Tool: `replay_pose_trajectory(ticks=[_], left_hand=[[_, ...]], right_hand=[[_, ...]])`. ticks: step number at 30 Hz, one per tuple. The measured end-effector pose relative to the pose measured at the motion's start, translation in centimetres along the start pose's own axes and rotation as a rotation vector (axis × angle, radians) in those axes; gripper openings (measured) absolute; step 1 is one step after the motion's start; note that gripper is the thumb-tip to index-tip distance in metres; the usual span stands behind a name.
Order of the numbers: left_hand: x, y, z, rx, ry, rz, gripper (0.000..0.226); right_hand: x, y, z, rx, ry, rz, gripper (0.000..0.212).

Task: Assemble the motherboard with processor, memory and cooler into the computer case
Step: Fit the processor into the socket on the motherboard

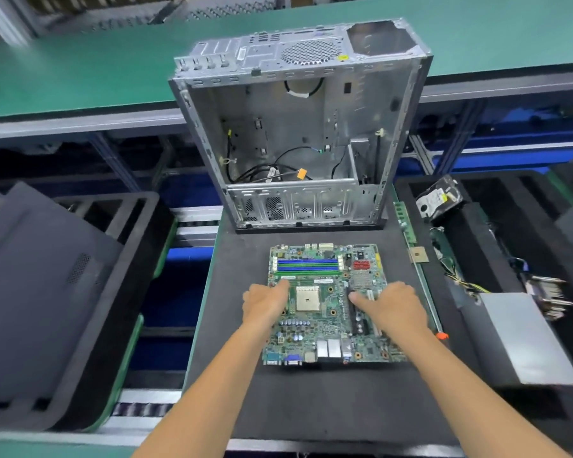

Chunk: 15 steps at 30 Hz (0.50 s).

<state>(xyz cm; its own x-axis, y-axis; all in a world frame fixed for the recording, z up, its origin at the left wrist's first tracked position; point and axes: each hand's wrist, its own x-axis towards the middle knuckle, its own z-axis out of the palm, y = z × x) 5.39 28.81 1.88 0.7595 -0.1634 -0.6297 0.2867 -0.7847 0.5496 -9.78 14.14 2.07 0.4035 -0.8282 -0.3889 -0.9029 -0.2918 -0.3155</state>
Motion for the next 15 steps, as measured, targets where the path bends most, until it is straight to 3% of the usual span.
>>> replay_pose_trajectory(ticks=[5, 8, 12, 15], left_hand=[[0.6, -0.8, -1.4, 0.100, 0.071, 0.000, 0.067], [0.8, -1.5, -1.3, 0.213, 0.104, 0.016, 0.062], [0.9, -2.8, -1.2, 0.412, 0.194, 0.121, 0.054], [1.0, -3.2, -1.5, 0.490, 0.294, 0.197, 0.049]], right_hand=[[0.6, -1.7, 1.8, -0.015, -0.070, -0.041, 0.072], [0.5, -1.9, 2.3, -0.084, -0.025, -0.087, 0.074], [0.7, -1.1, 1.5, -0.219, 0.009, -0.191, 0.059], [3.5, -0.1, -1.3, -0.202, 0.136, -0.228, 0.041]])
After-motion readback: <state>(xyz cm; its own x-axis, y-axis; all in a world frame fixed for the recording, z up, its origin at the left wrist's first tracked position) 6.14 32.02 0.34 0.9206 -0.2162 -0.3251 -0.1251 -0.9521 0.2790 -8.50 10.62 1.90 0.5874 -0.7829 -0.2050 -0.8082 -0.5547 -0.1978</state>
